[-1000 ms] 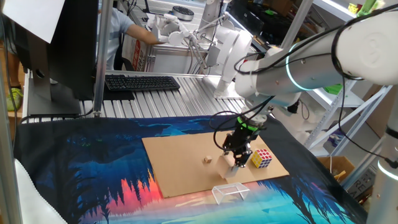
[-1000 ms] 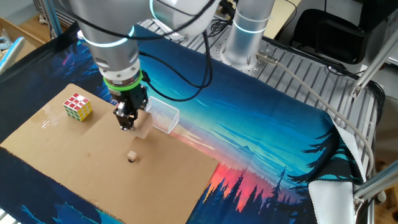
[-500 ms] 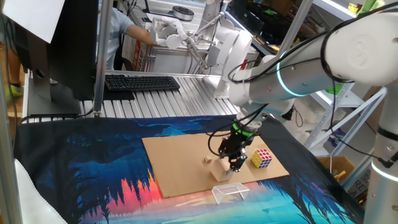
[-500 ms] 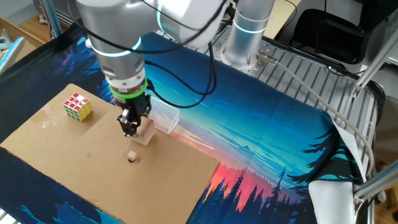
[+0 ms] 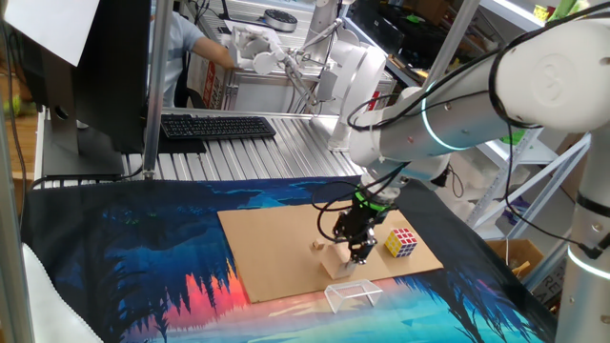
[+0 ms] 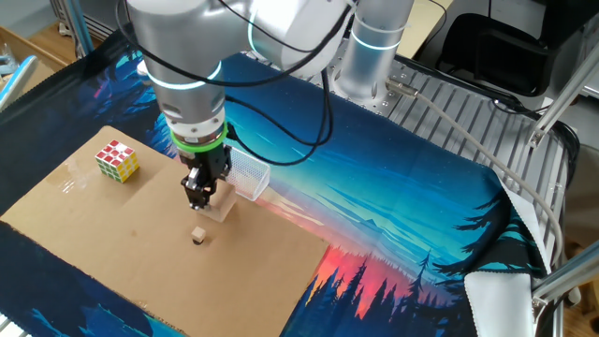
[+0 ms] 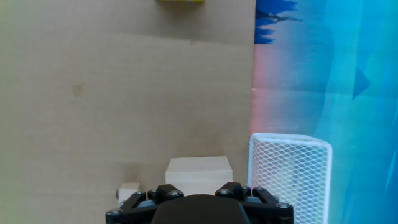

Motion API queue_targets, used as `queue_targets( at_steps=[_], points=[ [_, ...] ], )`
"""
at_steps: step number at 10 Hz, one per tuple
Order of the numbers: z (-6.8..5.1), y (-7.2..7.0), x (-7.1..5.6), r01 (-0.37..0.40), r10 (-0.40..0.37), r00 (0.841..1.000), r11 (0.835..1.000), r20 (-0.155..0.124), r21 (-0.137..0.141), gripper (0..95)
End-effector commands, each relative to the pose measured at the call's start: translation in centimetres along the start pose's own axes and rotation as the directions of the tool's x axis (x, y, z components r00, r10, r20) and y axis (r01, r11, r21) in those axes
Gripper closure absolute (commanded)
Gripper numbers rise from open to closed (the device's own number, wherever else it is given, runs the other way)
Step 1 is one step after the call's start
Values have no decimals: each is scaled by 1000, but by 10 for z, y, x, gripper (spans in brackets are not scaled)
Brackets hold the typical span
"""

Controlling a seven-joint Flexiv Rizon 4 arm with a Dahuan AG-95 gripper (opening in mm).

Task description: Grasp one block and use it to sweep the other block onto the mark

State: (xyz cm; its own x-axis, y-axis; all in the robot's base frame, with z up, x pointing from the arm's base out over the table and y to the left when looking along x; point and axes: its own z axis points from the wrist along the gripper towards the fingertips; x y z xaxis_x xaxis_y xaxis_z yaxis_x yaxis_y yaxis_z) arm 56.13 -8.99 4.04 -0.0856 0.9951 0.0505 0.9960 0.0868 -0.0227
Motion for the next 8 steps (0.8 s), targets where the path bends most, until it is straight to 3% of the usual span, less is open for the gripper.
queue_targets(
  at_steps=[1, 8],
  points=[
    [1, -2, 1, 5, -5, 1000, 1000, 12, -7, 950],
    [-1, 3, 4, -5, 5, 1000, 1000, 10, -11, 950]
  ],
)
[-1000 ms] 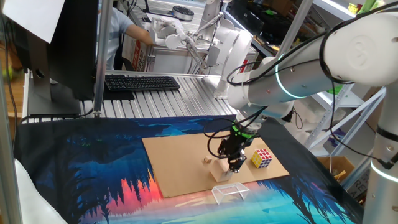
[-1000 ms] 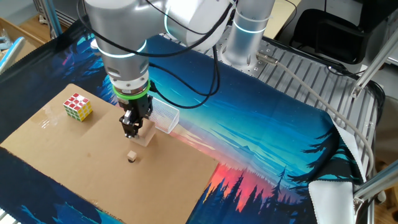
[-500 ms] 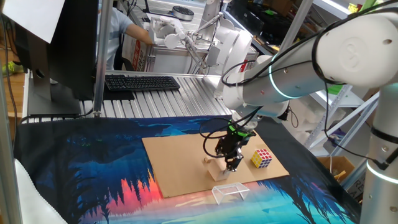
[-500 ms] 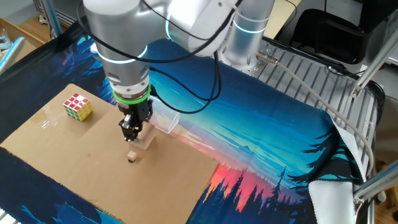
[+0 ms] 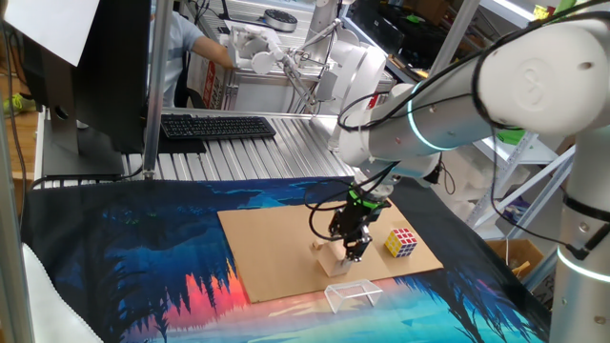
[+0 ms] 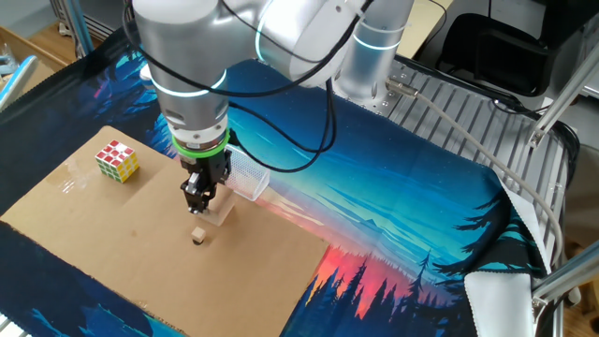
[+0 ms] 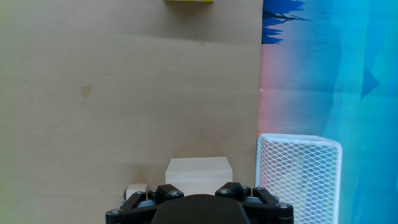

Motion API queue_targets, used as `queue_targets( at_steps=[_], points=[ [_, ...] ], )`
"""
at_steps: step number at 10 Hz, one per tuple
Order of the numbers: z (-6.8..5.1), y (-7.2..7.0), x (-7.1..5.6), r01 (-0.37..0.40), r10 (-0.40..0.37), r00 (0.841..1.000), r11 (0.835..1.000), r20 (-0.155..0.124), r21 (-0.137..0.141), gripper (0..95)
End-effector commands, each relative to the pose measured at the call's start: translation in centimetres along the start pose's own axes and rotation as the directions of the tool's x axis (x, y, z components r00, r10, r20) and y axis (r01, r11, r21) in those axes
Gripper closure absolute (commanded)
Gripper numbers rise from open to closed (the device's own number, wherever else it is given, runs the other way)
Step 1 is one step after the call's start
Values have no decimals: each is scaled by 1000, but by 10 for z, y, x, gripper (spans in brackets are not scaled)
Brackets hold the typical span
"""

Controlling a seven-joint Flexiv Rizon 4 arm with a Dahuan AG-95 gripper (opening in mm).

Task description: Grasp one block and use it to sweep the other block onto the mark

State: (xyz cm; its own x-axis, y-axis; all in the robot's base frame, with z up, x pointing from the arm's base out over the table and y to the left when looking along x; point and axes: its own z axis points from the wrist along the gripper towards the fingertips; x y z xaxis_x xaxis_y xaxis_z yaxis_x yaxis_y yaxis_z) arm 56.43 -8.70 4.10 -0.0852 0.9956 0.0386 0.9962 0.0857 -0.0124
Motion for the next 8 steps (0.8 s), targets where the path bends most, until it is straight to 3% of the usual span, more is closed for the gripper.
queue_targets(
  at_steps=[1, 4, 8],
  points=[
    [-2, 2, 2, -9, 9, 1000, 1000, -1, 1, 950],
    [2, 4, 3, -8, 8, 1000, 1000, 6, -1, 950],
    [-4, 12, 6, -12, 12, 1000, 1000, 12, 3, 950]
  ],
)
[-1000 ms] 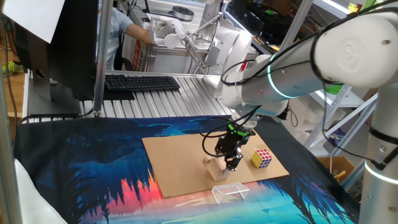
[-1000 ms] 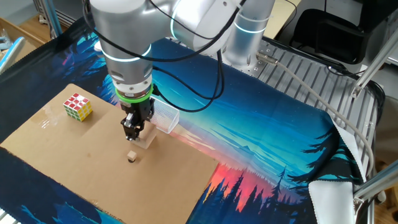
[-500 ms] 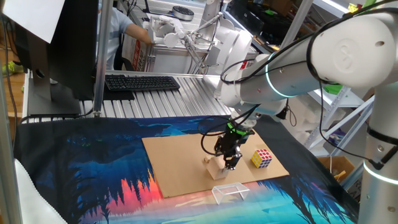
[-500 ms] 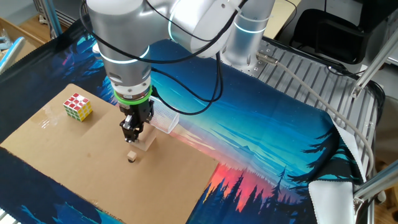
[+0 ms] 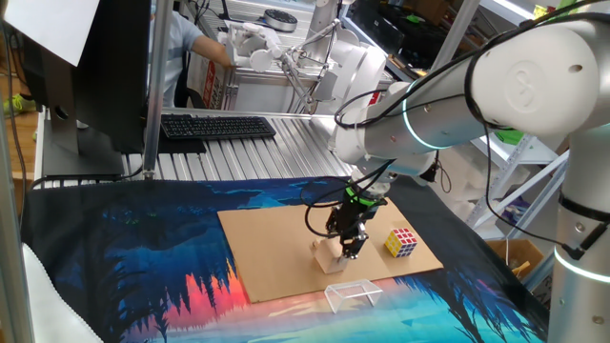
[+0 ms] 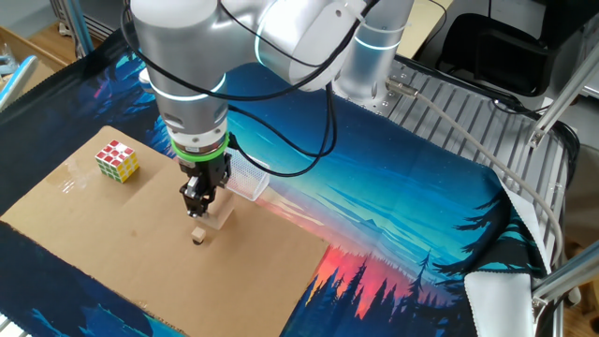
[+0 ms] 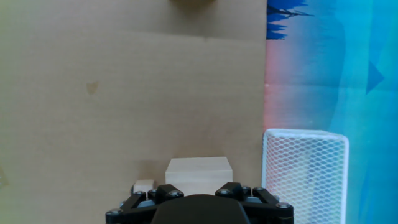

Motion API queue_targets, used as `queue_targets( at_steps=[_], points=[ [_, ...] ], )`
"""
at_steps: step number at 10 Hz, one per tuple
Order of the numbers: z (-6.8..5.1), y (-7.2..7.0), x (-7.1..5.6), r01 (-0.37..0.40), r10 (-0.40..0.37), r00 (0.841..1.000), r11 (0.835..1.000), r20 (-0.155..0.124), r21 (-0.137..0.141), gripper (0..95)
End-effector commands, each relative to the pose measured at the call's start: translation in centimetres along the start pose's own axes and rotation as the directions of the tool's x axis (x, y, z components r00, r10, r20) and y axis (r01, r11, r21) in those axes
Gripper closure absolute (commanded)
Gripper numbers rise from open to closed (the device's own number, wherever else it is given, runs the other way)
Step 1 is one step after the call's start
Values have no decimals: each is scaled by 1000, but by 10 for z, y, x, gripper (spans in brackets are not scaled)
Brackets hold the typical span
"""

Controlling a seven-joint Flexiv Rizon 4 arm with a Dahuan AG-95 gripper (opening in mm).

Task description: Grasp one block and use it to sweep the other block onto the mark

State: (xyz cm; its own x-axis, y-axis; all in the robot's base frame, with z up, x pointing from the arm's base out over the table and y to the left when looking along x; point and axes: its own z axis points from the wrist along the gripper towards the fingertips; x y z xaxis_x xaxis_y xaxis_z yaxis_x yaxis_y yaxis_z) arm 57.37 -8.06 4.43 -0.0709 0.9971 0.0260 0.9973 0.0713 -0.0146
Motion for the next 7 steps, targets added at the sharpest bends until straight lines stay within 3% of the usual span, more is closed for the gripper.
queue_targets(
  at_steps=[1, 7],
  points=[
    [0, 2, 1, 4, -4, 1000, 1000, 3, 0, 950],
    [0, 7, 3, -1, 1, 1000, 1000, 5, 0, 950]
  ],
)
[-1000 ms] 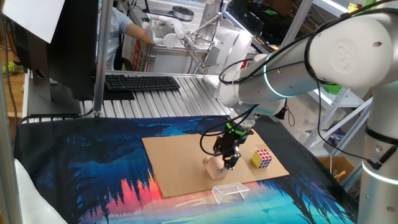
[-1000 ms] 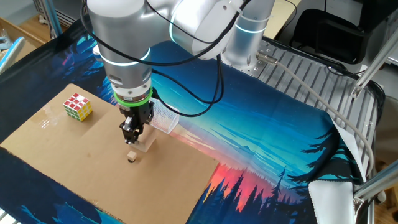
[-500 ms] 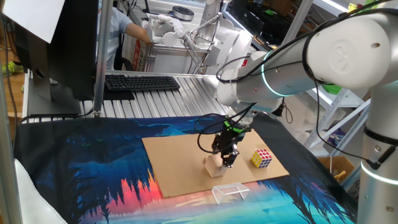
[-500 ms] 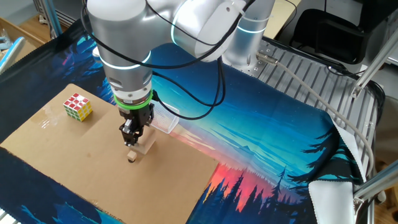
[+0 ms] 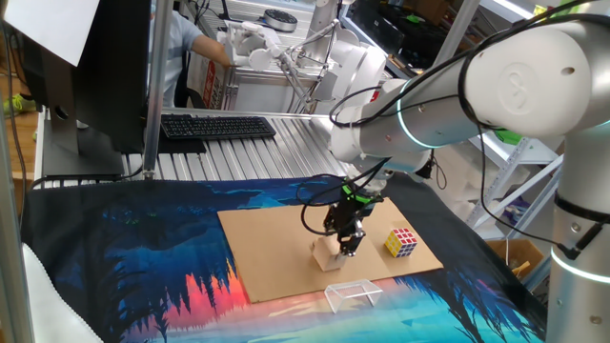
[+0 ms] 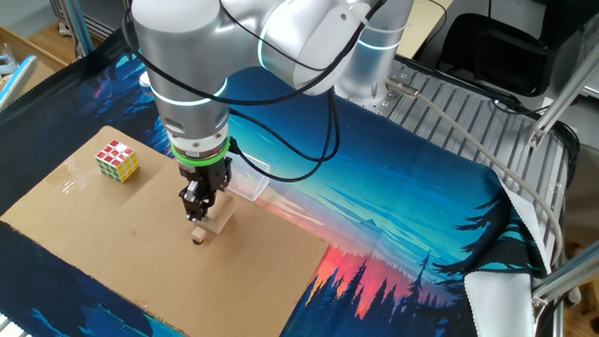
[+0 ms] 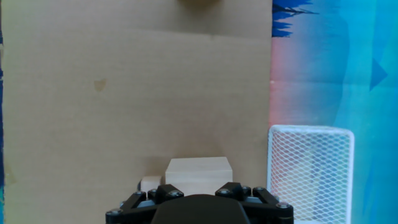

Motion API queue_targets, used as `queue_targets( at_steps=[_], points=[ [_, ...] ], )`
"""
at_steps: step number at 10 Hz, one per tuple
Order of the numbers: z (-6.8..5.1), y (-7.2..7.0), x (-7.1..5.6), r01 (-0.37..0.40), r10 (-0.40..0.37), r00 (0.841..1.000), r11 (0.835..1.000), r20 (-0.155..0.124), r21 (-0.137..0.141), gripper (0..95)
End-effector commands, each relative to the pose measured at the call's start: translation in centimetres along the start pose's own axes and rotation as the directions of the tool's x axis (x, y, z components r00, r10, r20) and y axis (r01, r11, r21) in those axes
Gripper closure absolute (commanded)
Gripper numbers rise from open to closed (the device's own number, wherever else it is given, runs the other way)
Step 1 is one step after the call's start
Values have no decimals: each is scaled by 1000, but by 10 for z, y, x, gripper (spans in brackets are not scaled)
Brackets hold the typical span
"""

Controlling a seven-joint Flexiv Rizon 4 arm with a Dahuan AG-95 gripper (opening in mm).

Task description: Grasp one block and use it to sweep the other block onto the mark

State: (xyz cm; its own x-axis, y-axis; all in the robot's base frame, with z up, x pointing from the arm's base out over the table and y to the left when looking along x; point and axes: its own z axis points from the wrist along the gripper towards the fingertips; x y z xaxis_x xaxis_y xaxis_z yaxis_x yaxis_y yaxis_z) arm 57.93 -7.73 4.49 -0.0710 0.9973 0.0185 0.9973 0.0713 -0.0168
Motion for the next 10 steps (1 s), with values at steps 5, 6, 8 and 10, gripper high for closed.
queue_targets(
  at_steps=[5, 6, 8, 10],
  points=[
    [0, 8, 1, -15, 15, 1000, 1000, -2, 2, 950],
    [0, 9, 2, -13, 13, 1000, 1000, 1, 2, 950],
    [2, 10, 2, -16, 16, 1000, 1000, 7, 1, 950],
    [1, 11, 2, -18, 18, 1000, 1000, 7, 1, 950]
  ],
)
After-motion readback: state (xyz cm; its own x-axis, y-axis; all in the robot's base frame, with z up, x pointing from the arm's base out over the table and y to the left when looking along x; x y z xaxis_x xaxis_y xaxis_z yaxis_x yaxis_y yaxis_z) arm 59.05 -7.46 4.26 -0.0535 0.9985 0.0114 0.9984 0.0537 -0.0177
